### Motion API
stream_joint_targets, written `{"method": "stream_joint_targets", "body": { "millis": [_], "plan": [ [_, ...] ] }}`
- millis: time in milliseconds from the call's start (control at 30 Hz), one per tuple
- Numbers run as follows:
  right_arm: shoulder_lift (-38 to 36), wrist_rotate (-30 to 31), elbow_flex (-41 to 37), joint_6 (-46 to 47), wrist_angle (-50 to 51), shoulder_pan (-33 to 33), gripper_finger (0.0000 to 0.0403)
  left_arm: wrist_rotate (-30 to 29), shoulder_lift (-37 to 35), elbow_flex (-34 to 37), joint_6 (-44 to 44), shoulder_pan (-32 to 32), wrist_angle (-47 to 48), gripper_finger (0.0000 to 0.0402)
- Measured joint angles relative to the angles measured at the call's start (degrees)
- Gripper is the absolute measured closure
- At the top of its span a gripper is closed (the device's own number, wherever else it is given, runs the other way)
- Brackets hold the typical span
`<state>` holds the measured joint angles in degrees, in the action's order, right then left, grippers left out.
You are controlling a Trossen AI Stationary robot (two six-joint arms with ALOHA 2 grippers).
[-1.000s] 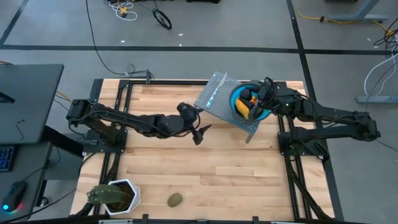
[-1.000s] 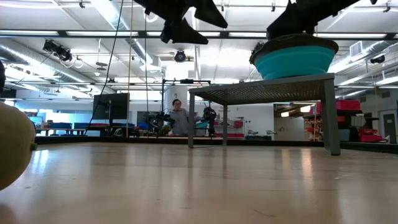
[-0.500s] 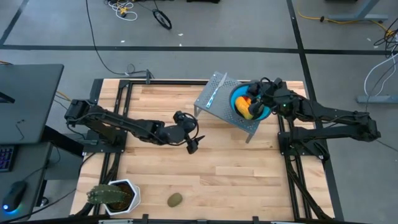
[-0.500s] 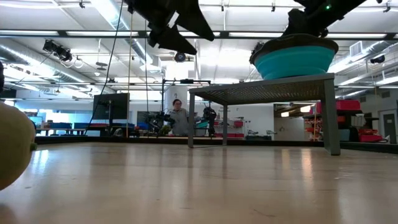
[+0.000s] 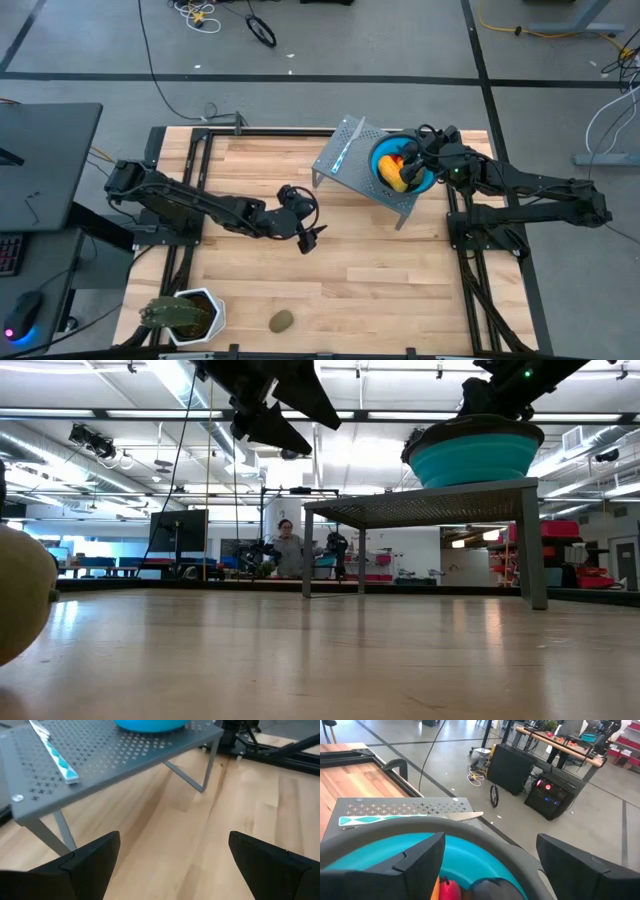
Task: Pick & Place Fruit
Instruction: Put the brown kiwi in the blue strainer bowl on the shelf
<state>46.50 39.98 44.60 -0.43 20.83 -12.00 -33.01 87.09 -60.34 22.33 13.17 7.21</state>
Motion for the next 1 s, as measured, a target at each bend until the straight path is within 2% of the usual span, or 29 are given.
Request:
{"method": "stream_joint_targets", "body": {
  "millis": [133,267,367,500,600,700,1000],
  "plan": [
    [0.00,-0.05,0.00,-0.30,-0.38,0.01,0.0078,4.36,-0.10,0.00,2.49,0.00,2.29,0.0017],
    [-0.10,-0.48,0.00,-0.63,-2.11,0.01,0.0078,14.74,-0.26,0.00,5.79,-0.02,6.68,0.0017],
    [-0.26,-2.74,0.00,-1.13,-3.44,0.01,0.0078,21.70,-0.26,0.00,3.95,1.02,8.22,0.0017],
    [-0.50,-3.17,0.00,-1.53,-4.37,0.03,0.0078,25.84,-0.15,0.00,1.30,4.18,9.00,0.0017],
    [-0.50,-3.18,0.00,-1.53,-4.45,0.01,0.0078,29.21,-0.15,0.00,2.91,6.38,9.07,0.0017],
    [-0.50,-3.22,0.00,-1.53,-4.39,0.03,0.0078,29.48,-0.15,0.00,7.24,8.62,9.59,0.0017],
    [-0.50,-7.58,0.00,-0.65,-4.80,0.01,0.0078,19.36,-0.11,0.00,13.03,13.87,11.89,0.0017]
  ]
}}
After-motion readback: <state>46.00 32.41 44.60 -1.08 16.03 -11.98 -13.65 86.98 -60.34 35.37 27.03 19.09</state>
